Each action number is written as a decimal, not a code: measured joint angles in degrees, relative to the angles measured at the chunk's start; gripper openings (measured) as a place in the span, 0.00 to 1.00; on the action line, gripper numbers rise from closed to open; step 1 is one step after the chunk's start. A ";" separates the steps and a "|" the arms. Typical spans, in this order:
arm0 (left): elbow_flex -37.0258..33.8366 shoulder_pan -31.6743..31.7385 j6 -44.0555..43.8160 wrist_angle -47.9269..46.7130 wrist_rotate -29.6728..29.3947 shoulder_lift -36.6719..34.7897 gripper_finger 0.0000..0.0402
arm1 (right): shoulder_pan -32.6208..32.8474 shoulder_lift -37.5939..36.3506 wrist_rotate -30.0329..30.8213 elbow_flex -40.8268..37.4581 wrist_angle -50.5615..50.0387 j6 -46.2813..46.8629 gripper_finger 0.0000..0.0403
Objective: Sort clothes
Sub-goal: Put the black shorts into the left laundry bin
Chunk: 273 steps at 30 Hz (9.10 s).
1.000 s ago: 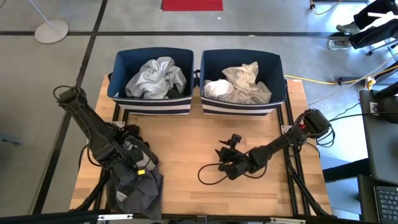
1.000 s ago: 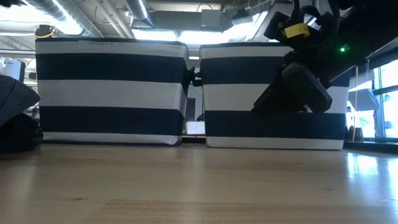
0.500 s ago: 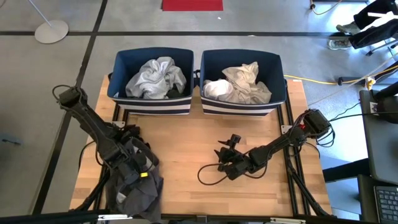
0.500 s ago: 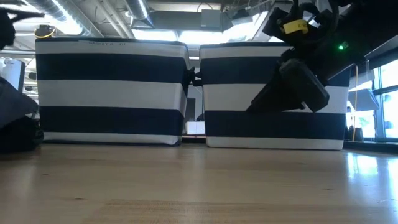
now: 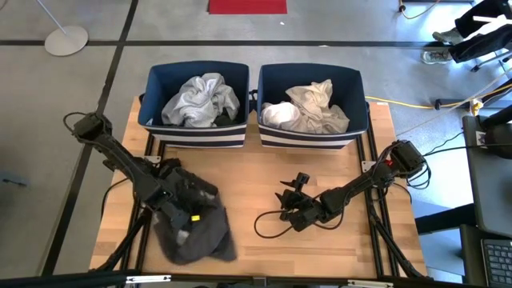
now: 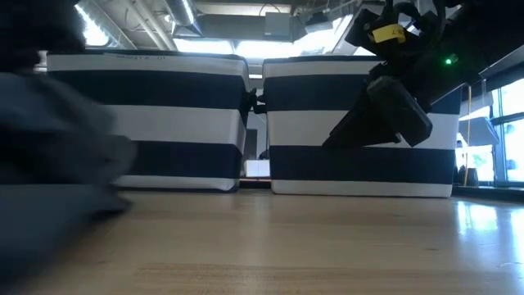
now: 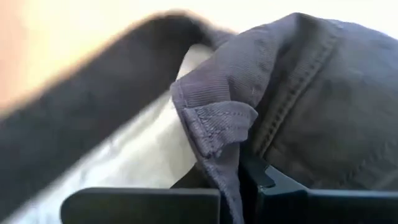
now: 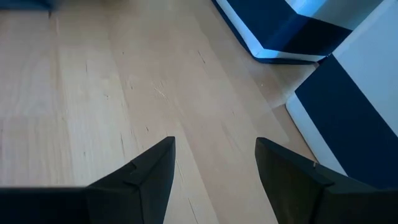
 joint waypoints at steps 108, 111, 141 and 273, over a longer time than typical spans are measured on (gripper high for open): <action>-15.04 5.66 5.78 32.49 8.22 0.17 0.01 | -0.11 2.69 -0.70 -0.04 2.91 -1.18 0.55; -13.14 5.66 8.61 33.88 7.51 -0.16 0.01 | -0.11 2.69 -0.68 -0.04 2.91 -1.18 0.55; 27.52 6.91 42.26 2.96 -20.25 -8.11 0.00 | -0.11 2.69 -0.52 -0.02 2.95 -1.22 0.55; 69.02 60.57 48.88 -51.86 19.57 2.02 0.34 | -2.25 2.64 -6.10 -0.04 8.07 -1.47 0.55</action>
